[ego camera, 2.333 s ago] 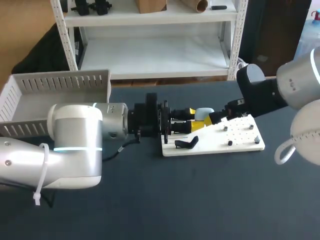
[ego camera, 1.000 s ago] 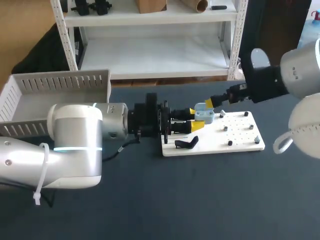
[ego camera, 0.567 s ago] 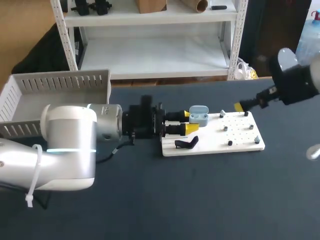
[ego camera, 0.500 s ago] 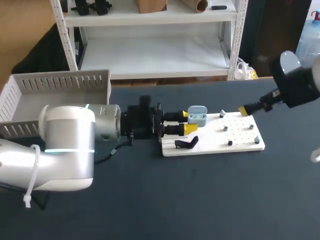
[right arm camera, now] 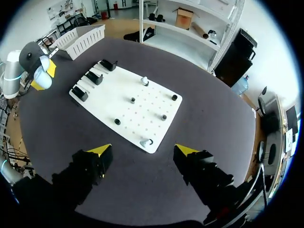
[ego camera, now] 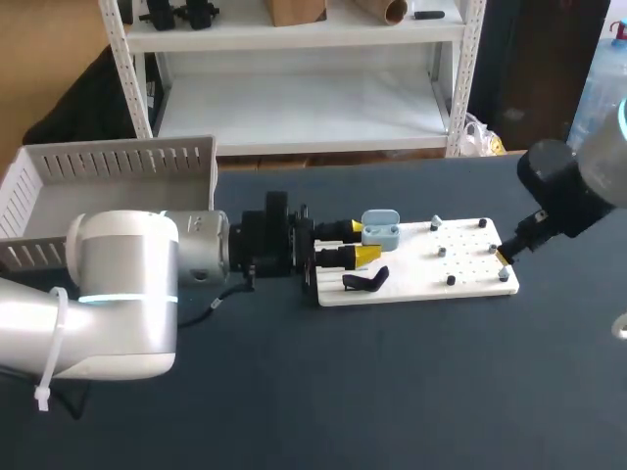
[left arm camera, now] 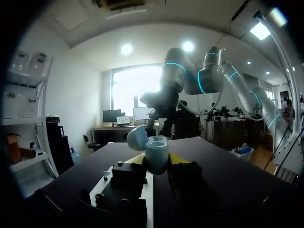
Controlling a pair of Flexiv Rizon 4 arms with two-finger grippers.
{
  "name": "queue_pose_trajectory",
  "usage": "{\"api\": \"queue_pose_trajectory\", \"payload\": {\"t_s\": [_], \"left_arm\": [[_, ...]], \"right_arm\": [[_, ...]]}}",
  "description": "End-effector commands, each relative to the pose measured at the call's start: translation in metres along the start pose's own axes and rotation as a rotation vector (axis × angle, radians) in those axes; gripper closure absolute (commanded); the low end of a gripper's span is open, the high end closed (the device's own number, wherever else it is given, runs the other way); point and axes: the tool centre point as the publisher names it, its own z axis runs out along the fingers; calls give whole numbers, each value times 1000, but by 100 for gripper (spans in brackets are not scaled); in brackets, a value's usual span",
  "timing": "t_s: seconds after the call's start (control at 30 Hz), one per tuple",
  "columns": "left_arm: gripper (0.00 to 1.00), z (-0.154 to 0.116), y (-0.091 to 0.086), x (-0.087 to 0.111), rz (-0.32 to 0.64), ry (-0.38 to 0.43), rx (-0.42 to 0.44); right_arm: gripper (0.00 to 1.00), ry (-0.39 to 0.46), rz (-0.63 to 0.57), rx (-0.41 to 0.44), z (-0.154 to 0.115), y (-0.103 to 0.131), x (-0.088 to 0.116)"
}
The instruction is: Pick up each earbud case from the left stands, insert the matching earbuds, close the lid, and place the case in the box.
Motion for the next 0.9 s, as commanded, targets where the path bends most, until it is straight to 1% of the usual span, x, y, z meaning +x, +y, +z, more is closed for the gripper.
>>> {"api": "queue_pose_trajectory", "payload": {"t_s": [0.03,0.1,0.17,0.23,0.33,0.4,0.47,0.6,0.73,0.83,0.87,0.9], "left_arm": [[100,0,-2,0,2,0,-9],[100,0,-2,0,2,0,-9],[100,0,-2,0,2,0,-9],[100,0,-2,0,2,0,-9],[100,0,-2,0,2,0,-9],[100,0,-2,0,2,0,-9],[100,0,-2,0,2,0,-9],[100,0,-2,0,2,0,-9],[100,0,-2,0,2,0,-9],[100,0,-2,0,2,0,-9],[100,0,-2,0,2,0,-9],[100,0,-2,0,2,0,-9]], "right_arm": [[29,27,-7,272,8,10,-1],[34,41,-27,287,8,16,0],[36,66,-34,300,10,20,0],[39,102,-43,342,14,21,0],[39,159,-9,363,20,19,2],[42,174,0,380,23,18,2],[41,194,6,406,26,17,1],[37,226,26,432,32,13,0],[41,259,46,451,41,8,1],[46,278,62,459,45,7,5],[47,283,71,458,46,7,6],[45,290,76,462,47,6,7]]}}
